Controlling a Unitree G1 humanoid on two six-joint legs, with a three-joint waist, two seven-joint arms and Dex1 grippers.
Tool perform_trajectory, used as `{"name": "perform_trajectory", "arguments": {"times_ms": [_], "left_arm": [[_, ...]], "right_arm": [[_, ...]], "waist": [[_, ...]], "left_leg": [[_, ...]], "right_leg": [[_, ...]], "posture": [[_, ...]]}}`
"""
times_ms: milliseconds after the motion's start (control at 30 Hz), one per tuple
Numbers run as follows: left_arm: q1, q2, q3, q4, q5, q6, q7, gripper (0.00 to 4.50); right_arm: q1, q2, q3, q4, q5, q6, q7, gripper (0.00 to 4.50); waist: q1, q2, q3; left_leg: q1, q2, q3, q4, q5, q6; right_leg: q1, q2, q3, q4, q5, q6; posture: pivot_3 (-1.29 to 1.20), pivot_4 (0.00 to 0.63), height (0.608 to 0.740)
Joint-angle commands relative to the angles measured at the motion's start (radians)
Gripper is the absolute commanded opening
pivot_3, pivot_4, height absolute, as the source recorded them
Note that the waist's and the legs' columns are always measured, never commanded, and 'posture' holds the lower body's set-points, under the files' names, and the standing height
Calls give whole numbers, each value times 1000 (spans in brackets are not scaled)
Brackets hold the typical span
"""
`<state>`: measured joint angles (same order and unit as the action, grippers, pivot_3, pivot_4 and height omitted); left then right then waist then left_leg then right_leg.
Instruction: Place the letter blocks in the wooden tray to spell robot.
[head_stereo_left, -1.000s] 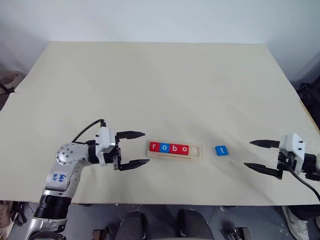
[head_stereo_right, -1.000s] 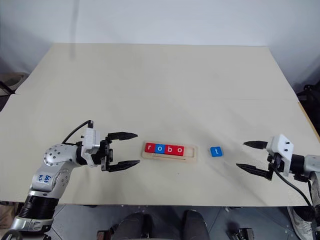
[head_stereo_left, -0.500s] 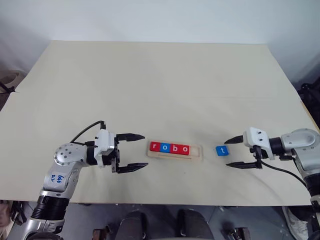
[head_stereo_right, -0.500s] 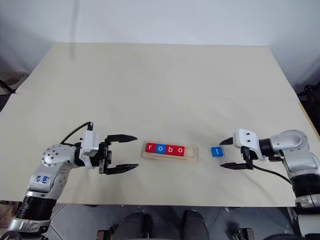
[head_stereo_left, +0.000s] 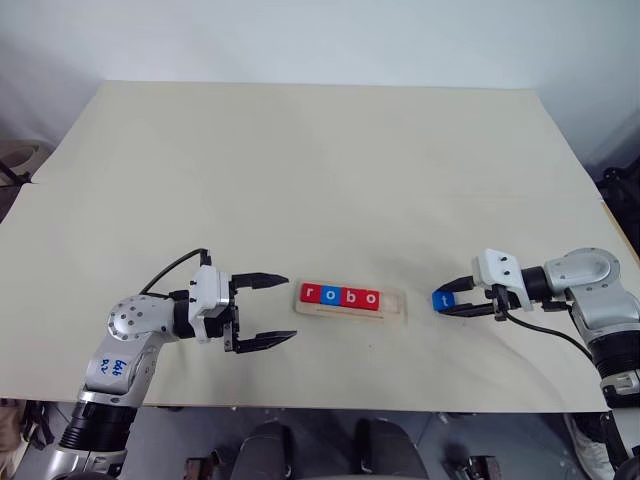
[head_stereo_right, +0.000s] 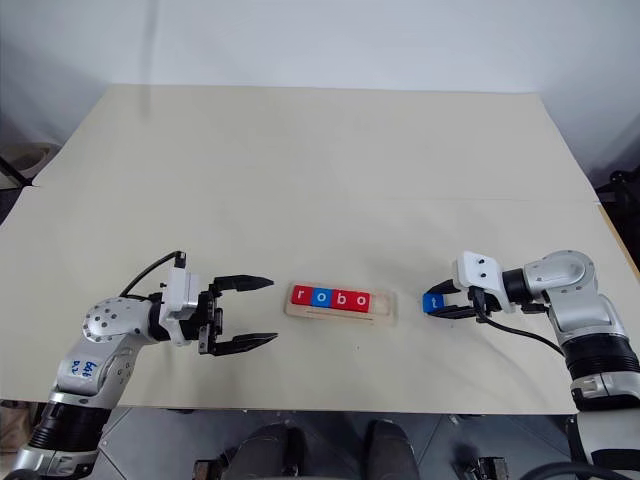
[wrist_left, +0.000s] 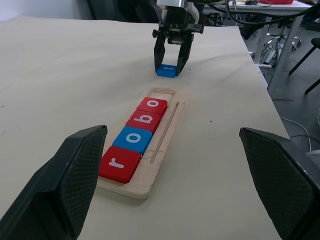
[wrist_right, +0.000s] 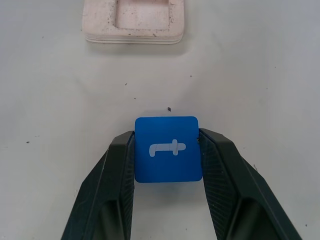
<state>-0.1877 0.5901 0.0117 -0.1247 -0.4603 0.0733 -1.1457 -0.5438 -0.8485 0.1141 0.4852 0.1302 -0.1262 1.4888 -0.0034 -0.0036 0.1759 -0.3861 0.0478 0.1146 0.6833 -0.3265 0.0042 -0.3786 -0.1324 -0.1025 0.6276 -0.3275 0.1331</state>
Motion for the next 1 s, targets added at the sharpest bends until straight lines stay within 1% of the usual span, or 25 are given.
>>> {"name": "perform_trajectory", "arguments": {"times_ms": [33, 200, 333, 467, 833, 900, 1000], "left_arm": [[-3, 1, 10, -32, -13, -6, 2, 4500], [-17, -6, 5, -12, -9, -15, -2, 4500], [-28, -13, 0, -3, -6, -17, -3, 4500], [-33, -17, -4, 0, -4, -17, -3, 4500], [-24, -21, 1, -8, -1, -15, 9, 4500], [-24, -22, 1, -8, -1, -15, 11, 4500], [-24, -22, 1, -8, -1, -16, 14, 4500]], "right_arm": [[-8, -1, -21, -115, 55, 82, 7, 1461], [3, 22, -10, -347, 138, 353, -46, 1461], [16, 52, 13, -454, 138, 454, -102, 1461], [30, 84, 43, -479, 114, 487, -156, 1461], [52, 102, 64, -447, 93, 442, -193, 1461], [50, 108, 64, -439, 92, 442, -200, 2208], [50, 117, 65, -435, 93, 434, -203, 3083]], "waist": [[0, 0, 0], [0, 0, 0], [4, 0, 0], [4, 0, 0], [2, 0, 0], [2, 0, 0], [2, 0, 0]], "left_leg": [[0, 0, 0, 0, 0, 0], [0, 1, -4, 0, 0, 0], [-1, 0, -9, 0, 0, 0], [-1, -1, -10, 0, 0, 0], [-1, -1, -9, 0, 0, 0], [-1, -1, -9, 0, 0, 0], [-1, -1, -9, 0, 0, 0]], "right_leg": [[0, 0, 0, 0, 0, 0], [0, 0, 0, 0, 0, 0], [0, 0, 0, 0, 0, 0], [0, -1, -1, 0, 0, 0], [0, 0, -1, 0, 0, 0], [0, 0, -1, 0, 0, 0], [0, 0, -1, 0, 0, 0]], "posture": [[0, 150, 740], [0, 150, 740], [0, 150, 740], [0, 150, 740], [0, 150, 740], [0, 150, 740], [0, 150, 740]]}}
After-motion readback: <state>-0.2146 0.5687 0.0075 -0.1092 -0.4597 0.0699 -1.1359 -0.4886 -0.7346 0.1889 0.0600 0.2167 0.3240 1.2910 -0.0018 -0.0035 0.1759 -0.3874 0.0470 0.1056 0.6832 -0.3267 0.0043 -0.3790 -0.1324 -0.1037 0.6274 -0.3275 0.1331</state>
